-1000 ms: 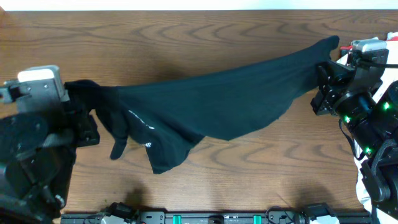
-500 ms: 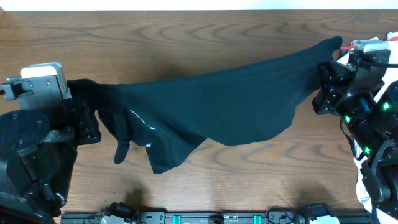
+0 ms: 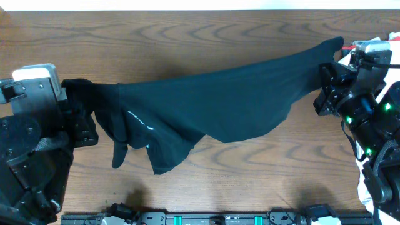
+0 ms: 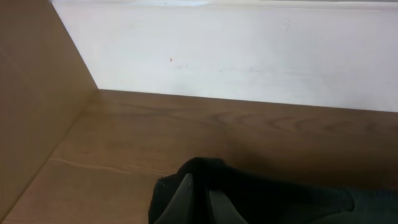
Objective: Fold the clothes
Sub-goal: 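Lift the shirt with both grippers and stretch it apart in the air, then swing the held shirt forward and lay it down on the table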
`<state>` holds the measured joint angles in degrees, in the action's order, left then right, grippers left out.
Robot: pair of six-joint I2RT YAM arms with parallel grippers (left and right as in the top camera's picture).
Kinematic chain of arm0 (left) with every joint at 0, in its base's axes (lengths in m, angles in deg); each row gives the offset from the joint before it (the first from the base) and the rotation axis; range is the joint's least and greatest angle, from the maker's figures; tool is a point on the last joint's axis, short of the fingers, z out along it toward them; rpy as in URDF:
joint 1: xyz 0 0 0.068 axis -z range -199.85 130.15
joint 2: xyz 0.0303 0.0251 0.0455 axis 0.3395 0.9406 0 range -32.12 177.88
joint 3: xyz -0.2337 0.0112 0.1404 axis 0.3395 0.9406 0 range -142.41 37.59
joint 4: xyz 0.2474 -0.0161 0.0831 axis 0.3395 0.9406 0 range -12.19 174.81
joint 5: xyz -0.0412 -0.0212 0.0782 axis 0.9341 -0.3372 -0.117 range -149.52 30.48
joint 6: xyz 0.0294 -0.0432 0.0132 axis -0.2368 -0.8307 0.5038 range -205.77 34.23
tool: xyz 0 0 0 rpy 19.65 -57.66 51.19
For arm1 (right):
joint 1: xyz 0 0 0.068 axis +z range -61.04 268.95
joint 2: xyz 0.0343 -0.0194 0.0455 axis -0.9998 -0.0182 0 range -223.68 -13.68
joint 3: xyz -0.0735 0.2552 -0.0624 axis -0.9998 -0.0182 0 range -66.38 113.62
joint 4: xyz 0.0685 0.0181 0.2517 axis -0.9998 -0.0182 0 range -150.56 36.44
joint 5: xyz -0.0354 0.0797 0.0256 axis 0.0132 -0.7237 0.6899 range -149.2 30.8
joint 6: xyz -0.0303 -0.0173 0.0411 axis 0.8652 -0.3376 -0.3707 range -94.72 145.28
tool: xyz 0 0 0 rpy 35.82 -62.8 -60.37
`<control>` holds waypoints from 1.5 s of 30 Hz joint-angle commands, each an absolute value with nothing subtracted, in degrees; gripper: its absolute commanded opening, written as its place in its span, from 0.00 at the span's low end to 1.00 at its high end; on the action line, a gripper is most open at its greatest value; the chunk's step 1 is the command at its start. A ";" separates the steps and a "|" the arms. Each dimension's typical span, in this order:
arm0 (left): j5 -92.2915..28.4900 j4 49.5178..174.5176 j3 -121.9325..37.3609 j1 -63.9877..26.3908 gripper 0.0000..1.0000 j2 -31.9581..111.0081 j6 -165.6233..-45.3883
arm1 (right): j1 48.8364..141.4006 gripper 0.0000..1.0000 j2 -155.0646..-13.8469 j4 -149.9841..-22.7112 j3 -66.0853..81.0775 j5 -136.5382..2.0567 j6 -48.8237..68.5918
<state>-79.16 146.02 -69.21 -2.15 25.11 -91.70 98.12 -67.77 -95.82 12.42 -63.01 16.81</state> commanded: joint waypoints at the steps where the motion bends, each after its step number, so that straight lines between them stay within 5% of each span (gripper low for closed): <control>1: -80.99 146.87 -73.04 -2.42 0.06 24.61 -91.44 | 97.77 0.01 -66.37 -96.04 13.67 -60.54 17.67; 35: -85.38 155.57 -84.03 -2.42 0.06 28.94 -90.74 | 98.08 0.01 -61.60 -99.01 13.65 -62.64 16.77; 45: -87.13 153.67 -84.03 -2.42 0.06 47.38 -86.24 | 98.08 0.01 -74.76 -93.83 13.65 -62.92 16.77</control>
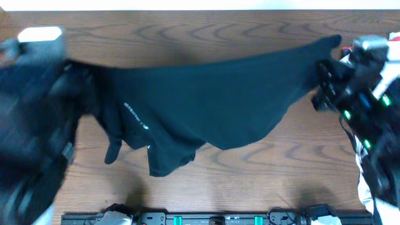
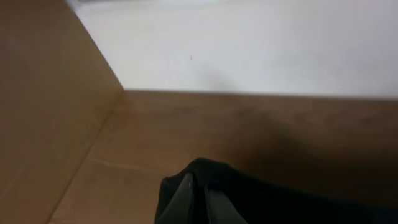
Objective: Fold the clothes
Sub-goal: 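Swing the held shirt forward and lay it down on the table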
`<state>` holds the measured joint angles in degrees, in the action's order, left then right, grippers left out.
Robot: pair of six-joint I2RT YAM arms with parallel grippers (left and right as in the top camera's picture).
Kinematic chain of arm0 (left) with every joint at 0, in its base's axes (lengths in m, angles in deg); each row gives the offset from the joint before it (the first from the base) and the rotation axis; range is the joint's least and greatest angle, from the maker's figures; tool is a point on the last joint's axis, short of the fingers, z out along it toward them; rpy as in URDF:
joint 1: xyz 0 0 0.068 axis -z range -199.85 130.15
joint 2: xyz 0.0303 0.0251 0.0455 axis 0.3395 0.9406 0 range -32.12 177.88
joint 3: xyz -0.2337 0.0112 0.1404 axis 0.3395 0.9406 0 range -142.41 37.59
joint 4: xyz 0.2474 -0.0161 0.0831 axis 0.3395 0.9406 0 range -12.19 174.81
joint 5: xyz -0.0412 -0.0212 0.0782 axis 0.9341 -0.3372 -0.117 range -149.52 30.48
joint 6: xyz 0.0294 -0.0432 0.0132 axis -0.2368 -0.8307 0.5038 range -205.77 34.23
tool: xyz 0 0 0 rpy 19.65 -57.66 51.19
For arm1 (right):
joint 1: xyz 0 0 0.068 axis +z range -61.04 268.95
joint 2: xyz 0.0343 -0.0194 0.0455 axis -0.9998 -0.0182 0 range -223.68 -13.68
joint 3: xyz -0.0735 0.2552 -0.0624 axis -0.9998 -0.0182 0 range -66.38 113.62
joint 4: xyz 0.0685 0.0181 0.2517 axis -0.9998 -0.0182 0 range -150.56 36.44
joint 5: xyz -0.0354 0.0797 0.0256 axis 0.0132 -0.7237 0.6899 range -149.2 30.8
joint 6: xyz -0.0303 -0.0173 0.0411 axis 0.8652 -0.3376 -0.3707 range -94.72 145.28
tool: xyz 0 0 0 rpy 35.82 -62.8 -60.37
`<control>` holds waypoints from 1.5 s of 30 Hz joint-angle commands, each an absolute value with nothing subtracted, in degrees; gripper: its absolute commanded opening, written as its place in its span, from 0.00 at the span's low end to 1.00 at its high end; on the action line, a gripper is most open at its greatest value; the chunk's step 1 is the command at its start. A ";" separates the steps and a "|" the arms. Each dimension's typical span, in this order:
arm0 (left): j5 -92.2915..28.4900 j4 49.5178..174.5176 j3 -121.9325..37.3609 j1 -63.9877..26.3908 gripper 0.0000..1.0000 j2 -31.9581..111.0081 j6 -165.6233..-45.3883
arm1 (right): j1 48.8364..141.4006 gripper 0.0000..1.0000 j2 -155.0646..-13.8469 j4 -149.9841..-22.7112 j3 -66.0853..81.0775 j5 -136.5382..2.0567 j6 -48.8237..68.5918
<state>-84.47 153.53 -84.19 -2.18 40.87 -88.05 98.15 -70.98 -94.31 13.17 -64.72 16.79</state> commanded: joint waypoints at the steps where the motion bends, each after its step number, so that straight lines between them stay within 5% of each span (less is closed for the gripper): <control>1: -86.98 154.13 -84.05 -2.42 0.06 48.91 -86.28 | 98.08 0.01 -75.90 -93.66 13.65 -63.56 16.79; 16: -85.49 161.71 -84.29 -2.44 0.06 41.07 -90.76 | 98.08 0.01 -70.57 -95.95 13.67 -66.29 18.76; 25: -85.52 150.26 -84.29 -3.95 0.06 46.38 -82.39 | 98.08 0.01 -78.26 -88.98 13.65 -66.09 18.69; 37: -86.02 113.34 -86.09 -6.83 0.06 60.13 -56.75 | 95.09 0.01 -91.55 -60.65 13.89 -65.66 18.76; 45: -86.13 117.23 -91.33 -6.48 0.06 59.19 -56.19 | 93.84 0.01 -90.94 -65.40 15.79 -65.63 20.24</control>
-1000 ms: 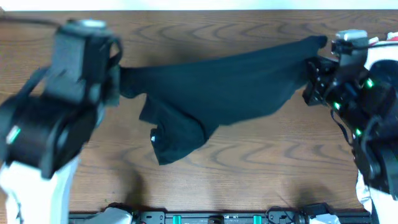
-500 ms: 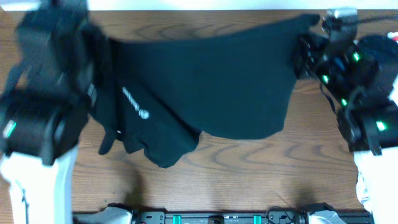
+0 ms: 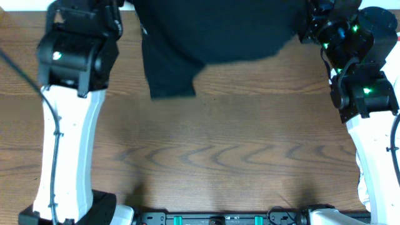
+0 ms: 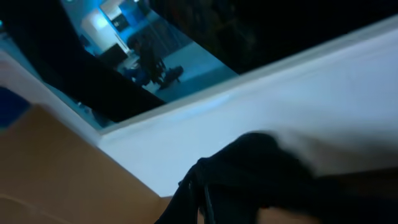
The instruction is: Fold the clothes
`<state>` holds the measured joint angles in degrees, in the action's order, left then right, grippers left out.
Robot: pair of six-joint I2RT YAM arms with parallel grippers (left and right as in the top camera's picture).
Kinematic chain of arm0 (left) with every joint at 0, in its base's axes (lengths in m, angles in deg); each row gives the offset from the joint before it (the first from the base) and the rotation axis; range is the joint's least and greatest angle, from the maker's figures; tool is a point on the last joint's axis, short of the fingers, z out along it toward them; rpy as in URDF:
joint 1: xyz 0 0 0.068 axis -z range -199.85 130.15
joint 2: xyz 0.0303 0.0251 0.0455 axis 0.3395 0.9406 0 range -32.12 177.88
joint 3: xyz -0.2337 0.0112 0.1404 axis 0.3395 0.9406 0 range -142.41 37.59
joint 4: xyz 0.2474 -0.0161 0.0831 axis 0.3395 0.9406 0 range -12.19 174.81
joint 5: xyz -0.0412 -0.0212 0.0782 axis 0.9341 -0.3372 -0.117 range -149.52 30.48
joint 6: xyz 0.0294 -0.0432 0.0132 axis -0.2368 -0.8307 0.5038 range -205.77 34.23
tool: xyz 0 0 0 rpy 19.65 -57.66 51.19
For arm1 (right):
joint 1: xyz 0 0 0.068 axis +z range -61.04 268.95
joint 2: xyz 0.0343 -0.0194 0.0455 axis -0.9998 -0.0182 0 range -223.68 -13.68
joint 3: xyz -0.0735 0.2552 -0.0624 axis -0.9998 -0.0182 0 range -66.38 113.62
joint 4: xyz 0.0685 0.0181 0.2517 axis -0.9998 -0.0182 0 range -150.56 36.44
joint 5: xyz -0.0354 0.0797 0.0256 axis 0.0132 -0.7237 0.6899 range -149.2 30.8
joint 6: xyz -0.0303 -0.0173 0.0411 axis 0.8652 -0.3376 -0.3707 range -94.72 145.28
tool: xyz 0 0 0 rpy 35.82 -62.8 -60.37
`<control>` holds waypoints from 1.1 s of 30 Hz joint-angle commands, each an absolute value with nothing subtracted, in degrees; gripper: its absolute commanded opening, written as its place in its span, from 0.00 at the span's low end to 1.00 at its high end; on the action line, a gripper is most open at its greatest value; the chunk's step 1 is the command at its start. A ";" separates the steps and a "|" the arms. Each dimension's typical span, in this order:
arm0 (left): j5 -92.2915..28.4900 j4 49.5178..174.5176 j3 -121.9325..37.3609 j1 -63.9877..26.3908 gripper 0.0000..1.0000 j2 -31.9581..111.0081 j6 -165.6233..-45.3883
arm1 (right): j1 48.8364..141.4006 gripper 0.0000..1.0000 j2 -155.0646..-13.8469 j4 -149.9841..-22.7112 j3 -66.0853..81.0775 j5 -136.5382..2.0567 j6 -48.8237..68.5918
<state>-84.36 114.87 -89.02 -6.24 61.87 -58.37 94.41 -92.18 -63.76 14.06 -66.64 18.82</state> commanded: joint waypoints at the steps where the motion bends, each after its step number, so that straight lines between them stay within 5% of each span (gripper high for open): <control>1: -86.13 120.31 -91.33 -6.48 0.06 59.19 -57.26 | 93.84 0.01 -90.96 -67.41 15.79 -65.63 20.24; 15: -85.52 164.24 -90.70 -6.70 0.07 62.31 -74.79 | 95.00 0.01 -92.55 -102.18 15.66 -70.51 30.30; 17: -85.52 164.97 -90.24 -6.70 0.14 62.35 -76.01 | 95.35 0.02 -92.55 -105.37 15.57 -73.24 32.92; 20: -85.52 166.69 -90.24 -6.70 0.26 62.33 -76.08 | 95.89 0.21 -92.55 -109.79 15.57 -75.93 36.62; 22: -85.54 167.74 -90.24 -6.70 0.31 62.18 -76.03 | 96.00 0.24 -92.55 -111.91 15.57 -76.15 38.23; 26: -85.54 167.76 -90.24 -6.70 0.35 61.50 -76.03 | 96.00 0.32 -92.53 -113.61 15.57 -75.99 39.57; 30: -85.01 166.78 -90.20 -6.70 0.36 61.52 -76.05 | 96.00 0.55 -92.55 -113.22 15.57 -75.95 39.52; 33: -78.59 164.27 -90.02 -6.77 0.43 62.25 -76.03 | 96.00 0.63 -92.62 -111.56 15.55 -75.95 37.80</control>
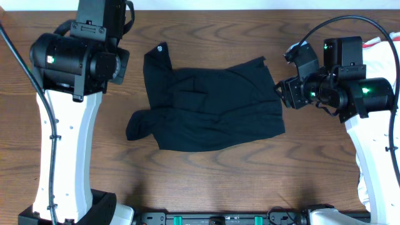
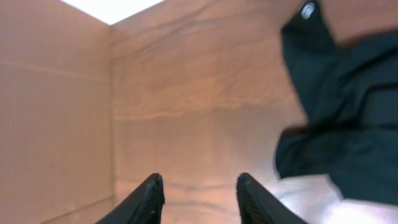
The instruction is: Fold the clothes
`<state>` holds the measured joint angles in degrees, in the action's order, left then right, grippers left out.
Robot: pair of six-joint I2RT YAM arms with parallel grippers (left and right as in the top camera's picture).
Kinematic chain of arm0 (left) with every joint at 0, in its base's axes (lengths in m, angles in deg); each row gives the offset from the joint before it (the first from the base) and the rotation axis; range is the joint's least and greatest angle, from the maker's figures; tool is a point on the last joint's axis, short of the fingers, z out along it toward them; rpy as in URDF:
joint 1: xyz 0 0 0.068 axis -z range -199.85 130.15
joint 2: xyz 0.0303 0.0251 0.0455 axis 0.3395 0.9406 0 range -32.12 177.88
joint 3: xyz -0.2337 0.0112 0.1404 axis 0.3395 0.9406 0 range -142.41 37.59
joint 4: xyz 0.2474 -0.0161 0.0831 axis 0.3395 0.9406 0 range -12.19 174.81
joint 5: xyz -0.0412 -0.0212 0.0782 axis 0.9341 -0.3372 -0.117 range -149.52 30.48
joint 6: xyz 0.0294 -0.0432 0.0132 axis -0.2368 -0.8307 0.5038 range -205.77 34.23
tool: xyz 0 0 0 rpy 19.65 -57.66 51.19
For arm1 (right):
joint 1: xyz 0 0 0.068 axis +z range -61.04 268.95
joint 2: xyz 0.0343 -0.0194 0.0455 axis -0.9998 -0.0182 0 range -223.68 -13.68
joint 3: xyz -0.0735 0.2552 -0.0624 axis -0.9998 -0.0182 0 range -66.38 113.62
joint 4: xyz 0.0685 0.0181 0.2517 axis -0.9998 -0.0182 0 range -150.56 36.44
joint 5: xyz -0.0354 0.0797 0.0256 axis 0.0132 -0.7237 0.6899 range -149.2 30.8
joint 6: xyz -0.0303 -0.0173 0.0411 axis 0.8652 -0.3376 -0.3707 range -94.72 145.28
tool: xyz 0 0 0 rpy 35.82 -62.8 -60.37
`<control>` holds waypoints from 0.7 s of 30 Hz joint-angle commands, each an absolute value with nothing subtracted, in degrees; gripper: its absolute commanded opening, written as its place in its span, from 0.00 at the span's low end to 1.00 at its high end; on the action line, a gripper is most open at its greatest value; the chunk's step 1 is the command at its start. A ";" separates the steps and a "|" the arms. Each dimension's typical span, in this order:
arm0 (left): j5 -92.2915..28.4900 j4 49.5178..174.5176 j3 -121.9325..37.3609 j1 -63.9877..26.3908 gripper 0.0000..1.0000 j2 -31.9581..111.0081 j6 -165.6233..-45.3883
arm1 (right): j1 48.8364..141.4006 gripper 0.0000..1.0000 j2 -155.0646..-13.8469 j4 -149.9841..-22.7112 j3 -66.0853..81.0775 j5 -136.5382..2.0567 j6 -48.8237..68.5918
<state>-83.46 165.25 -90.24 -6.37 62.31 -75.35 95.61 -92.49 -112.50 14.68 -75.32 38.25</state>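
Observation:
A black garment (image 1: 212, 109) lies spread and rumpled on the wooden table (image 1: 206, 181), with one sleeve end sticking out at the lower left. In the left wrist view the garment (image 2: 348, 112) fills the right side, a small white logo at its top corner. My left gripper (image 2: 199, 190) is open over bare wood to the left of the cloth, nothing between its fingers (image 2: 152, 196). In the overhead view the left arm's head (image 1: 87, 53) covers those fingers. My right gripper (image 1: 282, 92) sits at the garment's right edge. Its jaws are too dark to read.
White cloth with a red trace (image 1: 382, 53) lies at the table's right edge behind the right arm. A tan wall (image 2: 53, 106) stands left of the left gripper. A black rail (image 1: 212, 219) runs along the front edge.
The garment hung between both grippers at the table's far edge. Now it lies on the table. My left gripper has let go and stands open beside it. The right gripper is lower, at the right hem.
The garment was stretched between my two grippers, each shut on an end, sagging over the table. Then it was held higher and tauter, then carried to the far edge. Now it lies spread out, released by the left gripper.

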 commanded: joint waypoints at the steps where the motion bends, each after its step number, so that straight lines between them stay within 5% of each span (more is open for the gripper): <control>1: -74.72 163.44 -90.02 -6.92 0.43 62.86 -76.01 | 96.00 0.63 -92.84 -110.71 15.46 -75.95 36.37; 8: -64.62 164.77 -89.98 -6.92 0.43 72.19 -77.06 | 96.66 0.49 -99.88 -108.04 15.24 -76.74 24.66; 17: -64.58 171.94 -89.58 -7.03 0.43 87.91 -84.58 | 100.40 0.66 -110.63 -111.21 15.24 -79.56 25.07; 21: -64.62 165.49 -89.21 -7.29 0.43 92.65 -84.32 | 101.53 0.68 -113.43 -108.30 15.24 -79.56 24.97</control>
